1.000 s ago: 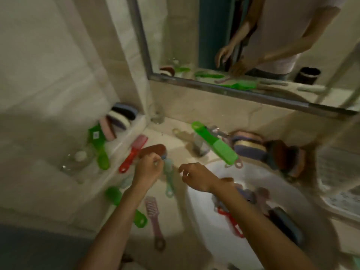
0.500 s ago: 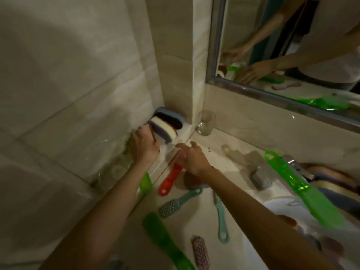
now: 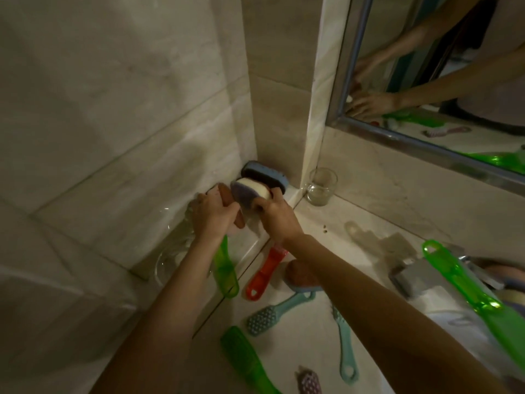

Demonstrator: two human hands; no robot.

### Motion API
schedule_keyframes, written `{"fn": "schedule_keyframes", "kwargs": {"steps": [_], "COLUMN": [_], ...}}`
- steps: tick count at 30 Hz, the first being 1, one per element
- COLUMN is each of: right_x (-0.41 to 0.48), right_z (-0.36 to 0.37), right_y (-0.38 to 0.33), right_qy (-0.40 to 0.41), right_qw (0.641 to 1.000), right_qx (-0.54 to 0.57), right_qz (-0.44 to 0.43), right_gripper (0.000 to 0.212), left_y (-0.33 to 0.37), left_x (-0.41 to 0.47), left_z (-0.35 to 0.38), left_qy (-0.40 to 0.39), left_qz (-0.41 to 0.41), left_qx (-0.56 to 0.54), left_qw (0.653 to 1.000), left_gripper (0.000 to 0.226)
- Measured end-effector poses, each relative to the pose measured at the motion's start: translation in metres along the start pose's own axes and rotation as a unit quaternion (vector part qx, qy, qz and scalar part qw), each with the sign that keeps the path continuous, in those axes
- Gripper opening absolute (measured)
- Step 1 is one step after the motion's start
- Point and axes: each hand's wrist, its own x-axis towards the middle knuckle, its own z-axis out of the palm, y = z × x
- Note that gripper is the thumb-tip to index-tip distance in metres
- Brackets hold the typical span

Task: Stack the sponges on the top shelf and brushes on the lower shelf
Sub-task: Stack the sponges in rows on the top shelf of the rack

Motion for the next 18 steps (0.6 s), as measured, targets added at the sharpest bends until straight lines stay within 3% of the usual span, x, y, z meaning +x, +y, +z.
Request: {"fn": "schedule_keyframes", "kwargs": {"steps": [4,7,9,11,15,18], "right_x": [-0.015,-0.042,-0.067,-0.094,-0.155,-0.212], "right_z": [-0.012,-0.028,-0.046,-0.066,-0.116,-0.157], "right_y": [-0.008,-0.009,-0.007,-0.001,0.013,0.025], "right_qy": [0.077,0.148,0.19,0.224,0.329,0.347], "right_qw": [0.996,0.988,0.974,0.95,0.925,0.928], "right_qx": [0.017,0.046,0.117,0.183,0.153,0.098], "right_qz": [-0.032,-0.024,0.049,0.116,0.11,0.093], "right_gripper": [0.044,0.037,0.025,0.026,0.061,0.052], "left_y": [-0.006,-0.003,0.006,0.017,0.052,0.088], "left_x": [-0.011,-0.035,-0.062,-0.092,-0.153,-0.21], "left_z": [-0.01,-0.018,-0.024,-0.025,-0.014,0.0], "left_qy": [0.023,0.026,-0.012,-0.084,-0.261,-0.369], "left_qz": [-0.008,0.02,0.005,-0.036,-0.103,-0.085], "left_qx": [-0.087,-0.233,-0.328,-0.428,-0.604,-0.644], "left_qw": [0.996,0.972,0.945,0.899,0.746,0.664], "left_gripper": [0.05,0.012,0.005,0.006,0.031,0.027]}}
